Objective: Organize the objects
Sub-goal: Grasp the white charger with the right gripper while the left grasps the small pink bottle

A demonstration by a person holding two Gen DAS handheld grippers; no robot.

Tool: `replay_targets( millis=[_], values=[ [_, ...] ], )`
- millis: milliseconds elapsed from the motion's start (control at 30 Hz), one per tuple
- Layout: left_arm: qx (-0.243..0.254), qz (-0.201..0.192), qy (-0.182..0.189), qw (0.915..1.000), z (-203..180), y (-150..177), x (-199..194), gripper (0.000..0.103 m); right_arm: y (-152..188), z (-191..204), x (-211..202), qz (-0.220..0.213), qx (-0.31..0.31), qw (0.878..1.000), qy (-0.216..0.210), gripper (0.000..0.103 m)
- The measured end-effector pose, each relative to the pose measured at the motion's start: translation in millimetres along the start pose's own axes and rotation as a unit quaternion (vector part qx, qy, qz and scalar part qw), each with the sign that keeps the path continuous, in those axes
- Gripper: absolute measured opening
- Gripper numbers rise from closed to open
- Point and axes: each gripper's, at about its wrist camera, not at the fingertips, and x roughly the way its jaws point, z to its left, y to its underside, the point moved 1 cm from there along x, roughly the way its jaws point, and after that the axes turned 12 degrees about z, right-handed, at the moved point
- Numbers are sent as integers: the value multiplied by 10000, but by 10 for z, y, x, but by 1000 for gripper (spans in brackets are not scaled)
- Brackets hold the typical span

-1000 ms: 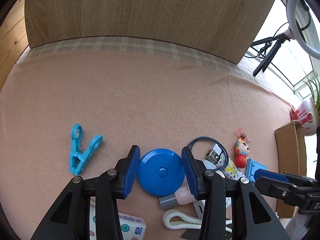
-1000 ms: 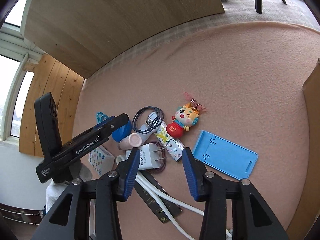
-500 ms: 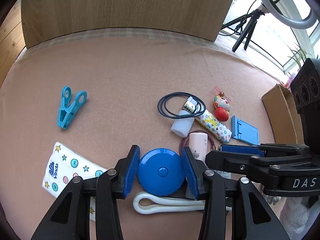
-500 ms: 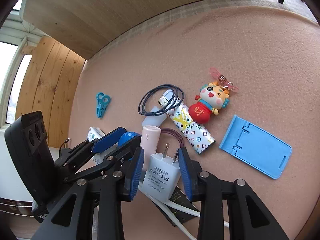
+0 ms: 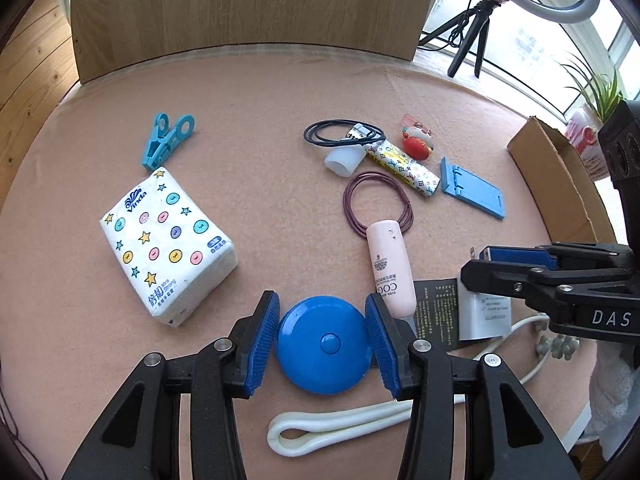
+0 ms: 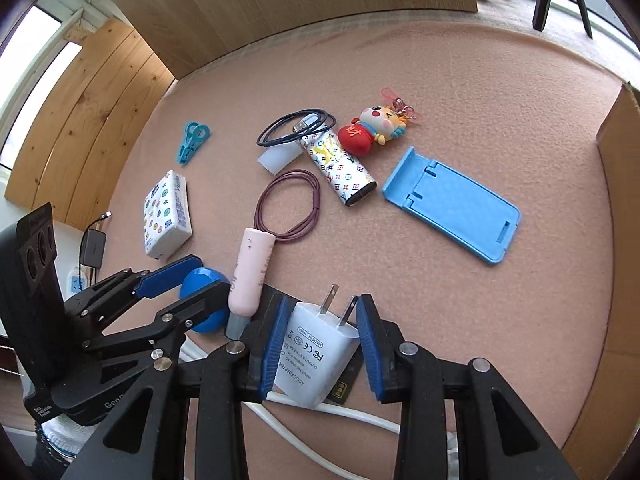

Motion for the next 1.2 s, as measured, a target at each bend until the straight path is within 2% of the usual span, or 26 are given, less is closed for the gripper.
replay_targets(
  millis=[100, 300, 533, 633, 933, 1200],
  values=[
    [-99, -29, -165, 9998, 55, -15, -56, 54, 46, -35, -75, -120, -23, 9997, 232, 32],
    [-95, -213, -36, 9997, 35, -51, -231, 58, 180, -190, -249, -376, 426, 9983, -116, 33],
    [112, -116, 62, 9999, -152, -186, -175, 58, 253, -176, -164, -232, 565, 9979, -221, 35],
    [128, -42, 97, 9999, -201, -222, -121, 58, 244, -104, -123, -207, 499, 9984, -147, 41],
    [226, 153, 101, 9996, -315, -301, 60, 58, 244, -39, -6, -62, 277, 9995, 108, 42],
    [292, 198, -50, 9994, -385, -288, 167, 39, 242, -109, -23, -69, 261, 9992, 309, 42]
  ],
)
